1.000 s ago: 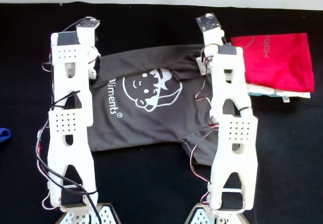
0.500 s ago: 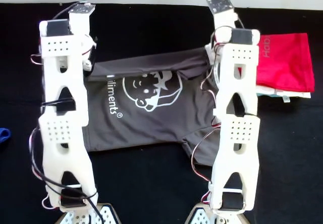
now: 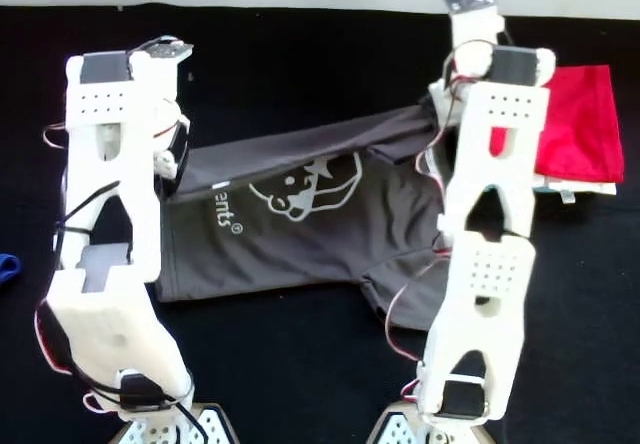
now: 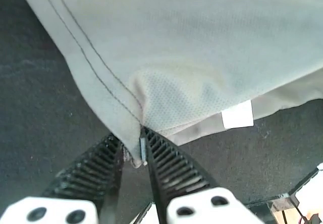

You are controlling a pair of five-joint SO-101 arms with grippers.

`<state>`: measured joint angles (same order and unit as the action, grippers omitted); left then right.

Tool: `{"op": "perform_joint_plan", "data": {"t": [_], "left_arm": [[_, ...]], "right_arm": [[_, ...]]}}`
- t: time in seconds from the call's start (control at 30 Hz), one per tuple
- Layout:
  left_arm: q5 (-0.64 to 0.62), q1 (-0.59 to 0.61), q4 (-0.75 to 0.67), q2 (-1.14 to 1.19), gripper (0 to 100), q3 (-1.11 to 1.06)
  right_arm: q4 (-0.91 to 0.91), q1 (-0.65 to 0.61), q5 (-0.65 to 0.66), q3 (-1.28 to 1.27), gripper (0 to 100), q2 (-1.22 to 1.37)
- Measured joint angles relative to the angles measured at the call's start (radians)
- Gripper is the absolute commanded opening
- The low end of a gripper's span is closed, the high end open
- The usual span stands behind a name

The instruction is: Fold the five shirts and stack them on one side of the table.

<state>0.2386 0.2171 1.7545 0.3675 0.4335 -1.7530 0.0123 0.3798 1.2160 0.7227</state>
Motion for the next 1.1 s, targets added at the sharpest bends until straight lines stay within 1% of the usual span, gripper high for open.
{"op": "perform_joint_plan", "data": {"t": [0.17, 0.4, 0.57, 0.63, 0.8, 0.97, 1.1], "left_arm": [[0.0, 0.0, 0.0, -0.005, 1, -0.068], [0.061, 0.0, 0.0, -0.009, 1, -0.221], [0.064, 0.0, 0.0, -0.009, 1, -0.252], [0.064, 0.002, 0.0, -0.011, 1, -0.269], [0.064, 0.002, -0.002, -0.02, 1, -0.379], [0.064, 0.0, -0.083, -0.023, 1, -0.508], [0.064, 0.0, -0.098, -0.023, 1, -0.539]], "right_arm": [[0.009, 0.002, 0.0, -0.508, 0.5, -0.295], [0.233, 0.032, 0.0, -1.143, 0.5, -0.62], [0.364, 0.031, 0.0, -1.499, 0.5, -0.83], [0.376, 0.032, 0.006, -1.582, 0.5, -0.901], [0.376, 0.061, 0.08, -1.657, 0.5, -1.033], [0.376, 0.138, 0.155, -1.691, 0.5, -1.051], [0.376, 0.146, 0.175, -1.746, 0.5, -1.054]]}}
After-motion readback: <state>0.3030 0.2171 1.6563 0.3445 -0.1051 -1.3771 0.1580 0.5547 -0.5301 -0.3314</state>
